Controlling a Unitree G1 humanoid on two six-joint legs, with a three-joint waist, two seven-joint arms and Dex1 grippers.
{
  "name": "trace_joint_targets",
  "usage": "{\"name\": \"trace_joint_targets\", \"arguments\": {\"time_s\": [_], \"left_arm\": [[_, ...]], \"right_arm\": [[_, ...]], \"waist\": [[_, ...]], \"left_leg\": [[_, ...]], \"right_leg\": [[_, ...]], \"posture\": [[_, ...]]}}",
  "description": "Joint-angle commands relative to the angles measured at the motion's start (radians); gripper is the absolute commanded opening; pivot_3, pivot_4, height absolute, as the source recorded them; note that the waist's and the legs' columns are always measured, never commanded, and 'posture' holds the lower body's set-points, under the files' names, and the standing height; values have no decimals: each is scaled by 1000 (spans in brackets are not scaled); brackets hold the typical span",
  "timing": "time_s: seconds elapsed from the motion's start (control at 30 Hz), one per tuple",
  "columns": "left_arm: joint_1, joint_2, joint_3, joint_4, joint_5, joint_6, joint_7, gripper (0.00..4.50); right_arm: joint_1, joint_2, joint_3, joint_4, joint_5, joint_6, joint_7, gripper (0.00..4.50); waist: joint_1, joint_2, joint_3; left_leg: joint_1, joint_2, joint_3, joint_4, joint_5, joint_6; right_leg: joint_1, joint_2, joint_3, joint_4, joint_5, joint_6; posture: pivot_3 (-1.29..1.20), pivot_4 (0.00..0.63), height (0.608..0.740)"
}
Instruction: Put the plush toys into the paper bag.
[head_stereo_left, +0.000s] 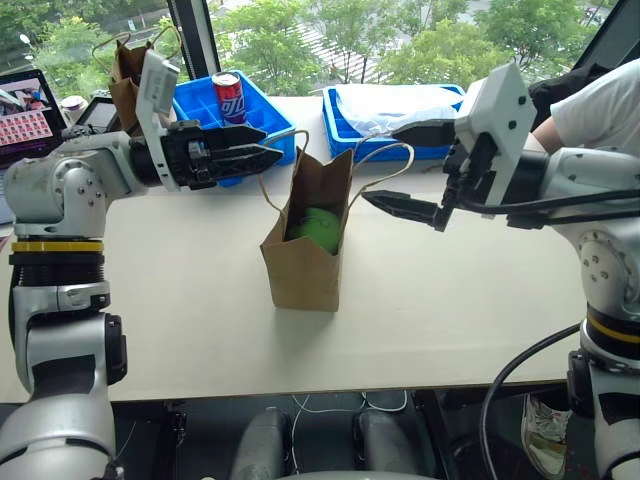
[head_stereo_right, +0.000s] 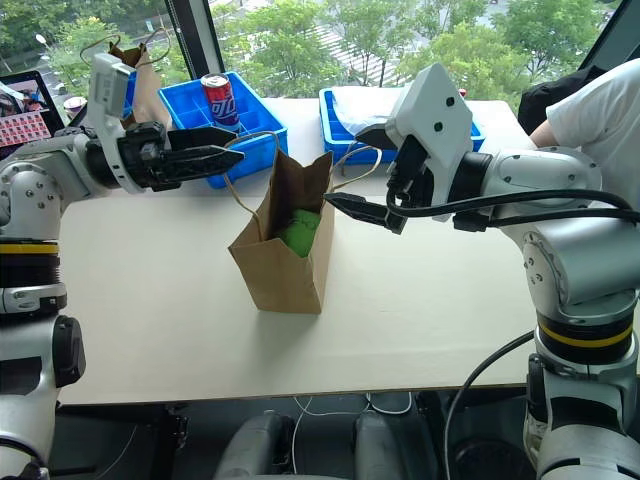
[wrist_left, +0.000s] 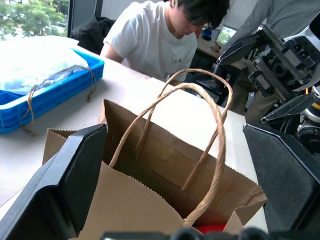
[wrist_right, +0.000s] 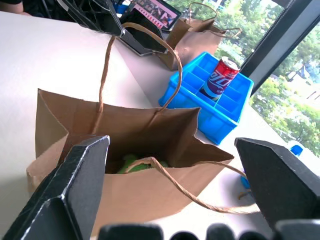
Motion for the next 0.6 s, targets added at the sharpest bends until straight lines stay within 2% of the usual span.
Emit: {"name": "trace_joint_targets", "arguments": {"time_s": [0.03, 0.07, 0.17, 0.27, 0.37, 0.43, 0.53, 0.6], "left_arm": [[45, 128, -2, -42, 28, -106, -181, 4472], [78, 171, -5, -46, 25, -118, -247, 4472], [209, 281, -10, -60, 8, -187, -400, 4500], [335, 344, -33, -114, -44, -226, -422, 4500], [410, 313, -45, -164, 9, -293, -419, 4500], [449, 275, -59, -210, 29, -312, -393, 4500], [480, 191, -68, -313, -7, -261, -304, 4500], [495, 152, -72, -361, -16, -239, -260, 4500]], "right_arm": [[29, -89, -123, -49, 120, 58, 71, 4500], [57, -119, -144, -66, 160, 87, 97, 4500], [149, -177, -193, -114, 279, 168, 138, 3786], [228, -181, -160, -143, 292, 163, 116, 2726], [271, -162, -40, -115, 171, 75, 52, 1848], [278, -143, 80, -61, 32, -35, 3, 948], [246, -32, 170, 43, -62, -141, -62, 48], [237, 21, 202, 81, -97, -189, -74, 48]], "waist": [[-1, 0, 0], [-2, 0, 0], [-4, 0, 0], [-3, 0, 0], [5, 0, 0], [10, 0, 0], [12, 0, 0], [12, 0, 0]], "left_leg": [[0, 0, 0, 0, 0, 0], [-1, 0, 0, -1, 0, 0], [0, 1, 1, -2, -1, 2], [0, 2, 2, -3, -2, 3], [0, 1, 3, -1, -2, 3], [1, 1, 3, 1, -1, 3], [2, 1, 5, 2, 1, 4], [1, 1, 5, 3, 1, 4]], "right_leg": [[0, 0, 0, 0, 0, 0], [0, 0, 0, 1, 0, 0], [0, 0, 0, 1, 0, 0], [0, -1, 0, 0, 0, -1], [0, -4, 0, -3, -1, -1], [1, -5, -1, -2, -1, -2], [1, -6, 0, -2, -3, -7], [0, -6, 0, -1, 0, -2]], "posture": [[0, 150, 740], [0, 150, 740], [0, 150, 740], [0, 150, 740], [0, 150, 740], [0, 150, 740], [0, 150, 740], [0, 150, 740]]}}
